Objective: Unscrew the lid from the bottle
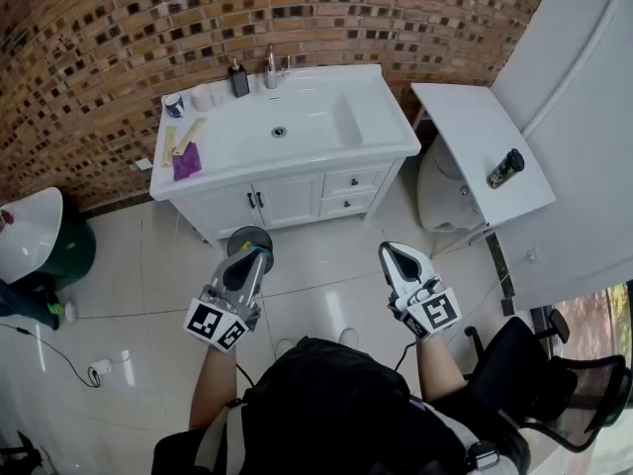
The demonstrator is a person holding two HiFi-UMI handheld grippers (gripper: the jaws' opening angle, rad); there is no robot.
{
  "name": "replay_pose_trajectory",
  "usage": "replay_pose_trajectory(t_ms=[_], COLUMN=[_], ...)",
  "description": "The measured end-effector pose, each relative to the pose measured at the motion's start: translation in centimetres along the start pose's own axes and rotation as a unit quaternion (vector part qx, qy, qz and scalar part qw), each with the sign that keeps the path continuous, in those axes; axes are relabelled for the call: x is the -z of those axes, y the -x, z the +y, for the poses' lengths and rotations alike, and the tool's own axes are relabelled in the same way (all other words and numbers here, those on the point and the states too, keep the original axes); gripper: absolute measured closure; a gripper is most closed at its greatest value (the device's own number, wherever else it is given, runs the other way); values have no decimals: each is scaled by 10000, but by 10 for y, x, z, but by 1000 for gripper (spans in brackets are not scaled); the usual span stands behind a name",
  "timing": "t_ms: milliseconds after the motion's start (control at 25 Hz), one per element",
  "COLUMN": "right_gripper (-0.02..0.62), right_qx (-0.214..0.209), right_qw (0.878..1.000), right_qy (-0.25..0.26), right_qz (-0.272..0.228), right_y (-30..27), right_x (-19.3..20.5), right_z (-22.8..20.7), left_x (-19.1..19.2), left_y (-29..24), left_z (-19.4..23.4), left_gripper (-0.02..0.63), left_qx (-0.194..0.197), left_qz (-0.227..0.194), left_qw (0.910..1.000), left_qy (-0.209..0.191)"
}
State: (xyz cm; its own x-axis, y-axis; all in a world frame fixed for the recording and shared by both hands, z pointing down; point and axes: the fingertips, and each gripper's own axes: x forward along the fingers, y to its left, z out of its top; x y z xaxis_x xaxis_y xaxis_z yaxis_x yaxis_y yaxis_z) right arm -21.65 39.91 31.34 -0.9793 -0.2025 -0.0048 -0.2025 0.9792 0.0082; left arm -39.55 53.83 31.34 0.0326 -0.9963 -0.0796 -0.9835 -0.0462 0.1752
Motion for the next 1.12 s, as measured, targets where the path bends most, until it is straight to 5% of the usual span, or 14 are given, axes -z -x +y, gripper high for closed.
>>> replay_pose_trajectory(t_ms=[320, 640, 1120], right_gripper=[591, 591, 591], right_qx=[527, 1631, 2520], right_qw=[9984, 9866, 9668], right_qy=[180, 92, 198], right_qz=[42, -59, -369], right_y=[31, 95, 239], right_x=[-2, -8, -12], right_z=[-18, -49, -149], left_x=[16, 30, 55], left_y=[-48, -106, -216], left_z=[-35, -86, -244], left_gripper=[603, 603, 603], left_qx=[844, 1987, 3031], left_qz=[139, 487, 443], left_qw=[9963, 9787, 9519], left_qy=[90, 163, 94])
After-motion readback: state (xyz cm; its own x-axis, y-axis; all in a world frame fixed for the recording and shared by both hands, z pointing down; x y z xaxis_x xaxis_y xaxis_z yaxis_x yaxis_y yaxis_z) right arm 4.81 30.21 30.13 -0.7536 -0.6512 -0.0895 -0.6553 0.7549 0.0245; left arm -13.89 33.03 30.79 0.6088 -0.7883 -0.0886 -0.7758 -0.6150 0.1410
